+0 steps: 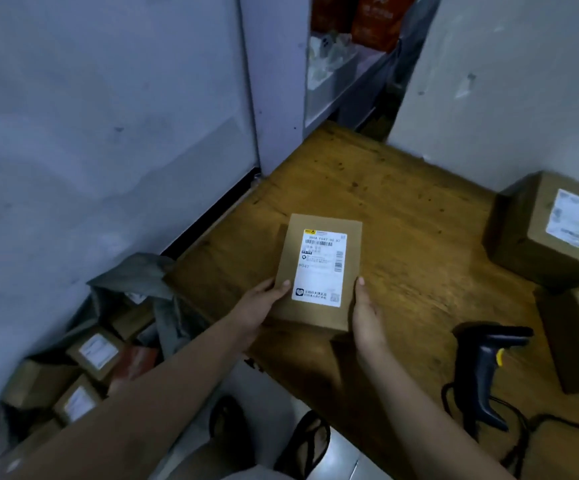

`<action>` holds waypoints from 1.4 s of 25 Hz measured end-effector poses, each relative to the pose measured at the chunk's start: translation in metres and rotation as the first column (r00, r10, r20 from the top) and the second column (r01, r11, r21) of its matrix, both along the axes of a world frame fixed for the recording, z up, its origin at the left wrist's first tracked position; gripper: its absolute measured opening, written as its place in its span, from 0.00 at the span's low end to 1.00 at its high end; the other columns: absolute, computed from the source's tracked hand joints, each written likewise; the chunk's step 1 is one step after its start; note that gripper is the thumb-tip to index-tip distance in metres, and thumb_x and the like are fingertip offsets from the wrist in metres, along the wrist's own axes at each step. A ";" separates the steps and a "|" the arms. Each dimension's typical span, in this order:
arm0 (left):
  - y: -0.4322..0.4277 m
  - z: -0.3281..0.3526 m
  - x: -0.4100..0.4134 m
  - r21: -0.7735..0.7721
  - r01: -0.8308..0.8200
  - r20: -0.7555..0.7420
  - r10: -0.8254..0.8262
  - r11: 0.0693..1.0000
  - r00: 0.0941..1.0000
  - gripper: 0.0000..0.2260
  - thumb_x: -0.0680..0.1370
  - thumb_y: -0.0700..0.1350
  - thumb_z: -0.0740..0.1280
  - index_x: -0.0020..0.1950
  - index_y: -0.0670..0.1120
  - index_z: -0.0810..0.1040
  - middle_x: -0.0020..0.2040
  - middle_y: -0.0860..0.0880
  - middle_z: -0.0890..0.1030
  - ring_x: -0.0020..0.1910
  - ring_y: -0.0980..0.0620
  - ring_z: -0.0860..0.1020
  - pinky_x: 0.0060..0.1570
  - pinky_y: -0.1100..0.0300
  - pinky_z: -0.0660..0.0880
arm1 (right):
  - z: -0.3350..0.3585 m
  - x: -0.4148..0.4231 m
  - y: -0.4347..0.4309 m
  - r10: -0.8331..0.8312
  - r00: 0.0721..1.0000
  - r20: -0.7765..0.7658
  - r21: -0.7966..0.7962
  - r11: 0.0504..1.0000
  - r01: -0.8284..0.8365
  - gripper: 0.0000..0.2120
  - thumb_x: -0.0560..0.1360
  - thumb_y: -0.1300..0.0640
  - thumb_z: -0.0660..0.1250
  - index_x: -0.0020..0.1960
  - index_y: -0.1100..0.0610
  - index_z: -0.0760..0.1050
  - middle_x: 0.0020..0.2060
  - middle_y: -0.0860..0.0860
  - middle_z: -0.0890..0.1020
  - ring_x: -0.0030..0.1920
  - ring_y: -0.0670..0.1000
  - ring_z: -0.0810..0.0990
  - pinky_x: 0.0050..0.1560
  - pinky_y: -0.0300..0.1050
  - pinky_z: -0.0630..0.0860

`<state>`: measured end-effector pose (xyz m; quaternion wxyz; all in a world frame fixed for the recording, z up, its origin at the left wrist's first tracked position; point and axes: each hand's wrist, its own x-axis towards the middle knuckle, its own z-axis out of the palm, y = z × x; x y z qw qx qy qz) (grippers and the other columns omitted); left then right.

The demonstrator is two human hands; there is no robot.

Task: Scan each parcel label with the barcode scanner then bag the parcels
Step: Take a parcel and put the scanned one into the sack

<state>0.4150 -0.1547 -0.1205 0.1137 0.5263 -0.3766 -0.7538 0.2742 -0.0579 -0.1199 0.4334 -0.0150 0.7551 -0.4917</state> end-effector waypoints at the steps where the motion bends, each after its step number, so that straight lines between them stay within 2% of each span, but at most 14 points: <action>1: -0.003 0.000 0.014 0.032 -0.064 -0.033 0.065 0.997 0.997 0.17 0.77 0.48 0.67 0.66 0.47 0.76 0.57 0.49 0.82 0.55 0.49 0.80 0.54 0.53 0.77 | -0.002 0.010 -0.007 0.035 0.999 0.005 -0.055 0.998 -0.035 0.33 0.69 0.30 0.59 0.66 0.49 0.74 0.63 0.50 0.79 0.62 0.54 0.77 0.67 0.53 0.69; 5: -0.028 0.000 0.092 0.068 -0.295 -0.104 0.301 0.953 0.948 0.15 0.76 0.50 0.68 0.62 0.54 0.77 0.57 0.50 0.83 0.54 0.49 0.79 0.42 0.55 0.77 | -0.002 0.078 -0.053 0.232 0.970 0.072 -0.243 0.947 -0.208 0.37 0.66 0.42 0.72 0.73 0.42 0.63 0.62 0.47 0.80 0.60 0.51 0.79 0.66 0.56 0.71; 8: -0.052 -0.011 0.167 0.113 -0.403 -0.075 0.412 0.908 0.908 0.18 0.74 0.53 0.69 0.63 0.56 0.76 0.60 0.51 0.81 0.58 0.47 0.78 0.49 0.50 0.78 | -0.003 0.144 -0.098 0.335 0.940 0.059 -0.244 0.918 -0.312 0.36 0.67 0.51 0.75 0.73 0.47 0.65 0.59 0.49 0.81 0.57 0.51 0.81 0.64 0.53 0.74; 10: -0.064 -0.019 0.228 0.164 -0.459 -0.073 0.475 0.873 0.877 0.17 0.75 0.53 0.67 0.63 0.53 0.76 0.60 0.49 0.81 0.53 0.48 0.79 0.47 0.51 0.78 | -0.005 0.199 -0.128 0.385 0.922 0.049 -0.196 0.909 -0.369 0.31 0.69 0.55 0.74 0.70 0.50 0.68 0.58 0.51 0.81 0.55 0.50 0.81 0.58 0.47 0.78; 13: -0.076 -0.039 0.323 0.218 -0.580 -0.019 0.597 0.785 0.802 0.16 0.77 0.53 0.66 0.63 0.51 0.76 0.59 0.46 0.81 0.42 0.49 0.80 0.40 0.55 0.77 | -0.025 0.292 -0.166 0.531 0.846 0.054 -0.084 0.846 -0.526 0.31 0.68 0.53 0.75 0.68 0.52 0.67 0.58 0.51 0.80 0.53 0.51 0.81 0.50 0.41 0.78; 16: -0.084 -0.061 0.401 0.263 -0.679 0.094 0.682 0.685 0.725 0.15 0.76 0.53 0.66 0.61 0.52 0.76 0.59 0.45 0.79 0.54 0.43 0.78 0.49 0.46 0.77 | -0.056 0.367 -0.195 0.582 0.792 0.184 0.059 0.798 -0.600 0.34 0.65 0.48 0.77 0.66 0.58 0.67 0.58 0.55 0.79 0.53 0.56 0.80 0.53 0.53 0.79; 18: -0.084 -0.070 0.440 0.296 -0.708 0.138 0.705 0.641 0.696 0.15 0.77 0.51 0.65 0.63 0.51 0.74 0.59 0.45 0.77 0.56 0.42 0.76 0.49 0.43 0.78 | -0.068 0.404 -0.211 0.595 0.758 0.268 0.124 0.758 -0.640 0.29 0.67 0.47 0.75 0.62 0.56 0.70 0.55 0.56 0.79 0.50 0.55 0.80 0.42 0.49 0.77; 20: -0.085 -0.077 0.470 0.310 -0.725 0.134 0.726 0.615 0.674 0.16 0.78 0.49 0.65 0.66 0.51 0.72 0.58 0.46 0.77 0.54 0.44 0.76 0.41 0.47 0.80 | -0.080 0.436 -0.224 0.635 0.710 0.303 0.156 0.702 -0.695 0.27 0.69 0.46 0.73 0.63 0.56 0.72 0.56 0.56 0.80 0.50 0.54 0.79 0.39 0.44 0.73; 24: -0.090 -0.096 0.511 0.262 -0.689 0.156 0.675 0.676 0.721 0.15 0.81 0.40 0.61 0.64 0.54 0.73 0.54 0.49 0.79 0.49 0.50 0.77 0.33 0.61 0.77 | -0.097 0.479 -0.234 0.727 0.655 0.206 0.193 0.626 -0.755 0.19 0.78 0.56 0.64 0.68 0.59 0.71 0.55 0.50 0.76 0.52 0.49 0.75 0.39 0.40 0.70; 26: -0.094 -0.105 0.524 0.254 -0.631 0.230 0.588 0.733 0.775 0.16 0.79 0.39 0.61 0.65 0.54 0.74 0.56 0.47 0.79 0.50 0.48 0.76 0.42 0.60 0.74 | -0.097 0.485 -0.232 0.754 0.634 0.173 0.220 0.598 -0.771 0.16 0.79 0.61 0.62 0.66 0.61 0.72 0.50 0.51 0.74 0.47 0.47 0.73 0.34 0.36 0.69; 29: -0.094 -0.116 0.539 0.265 -0.616 0.331 0.530 0.742 0.780 0.15 0.79 0.41 0.61 0.66 0.49 0.73 0.57 0.45 0.76 0.54 0.47 0.73 0.53 0.53 0.67 | -0.102 0.478 -0.226 0.760 0.620 0.194 0.291 0.559 -0.777 0.06 0.78 0.64 0.62 0.45 0.60 0.77 0.39 0.50 0.77 0.35 0.45 0.73 0.30 0.33 0.70; 31: -0.093 -0.116 0.542 0.256 -0.628 0.357 0.532 0.735 0.768 0.09 0.80 0.39 0.60 0.56 0.46 0.77 0.47 0.46 0.76 0.47 0.48 0.72 0.53 0.53 0.66 | -0.104 0.466 -0.223 0.702 0.685 0.195 0.348 0.604 -0.717 0.10 0.77 0.61 0.63 0.36 0.58 0.74 0.33 0.53 0.76 0.34 0.50 0.75 0.34 0.38 0.70; 33: -0.093 -0.111 0.539 0.244 -0.617 0.382 0.511 0.748 0.770 0.09 0.79 0.38 0.60 0.45 0.48 0.76 0.41 0.47 0.75 0.43 0.48 0.72 0.53 0.52 0.67 | -0.104 0.452 -0.222 0.670 0.717 0.193 0.383 0.621 -0.684 0.08 0.75 0.60 0.62 0.37 0.59 0.73 0.36 0.57 0.77 0.38 0.55 0.77 0.39 0.44 0.70; 35: -0.091 -0.112 0.537 0.214 -0.639 0.419 0.521 0.739 0.743 0.09 0.78 0.36 0.61 0.42 0.48 0.76 0.40 0.45 0.75 0.40 0.48 0.72 0.53 0.52 0.67 | -0.104 0.441 -0.224 0.657 0.726 0.201 0.374 0.634 -0.677 0.07 0.74 0.62 0.61 0.37 0.58 0.72 0.36 0.57 0.77 0.36 0.55 0.77 0.37 0.43 0.69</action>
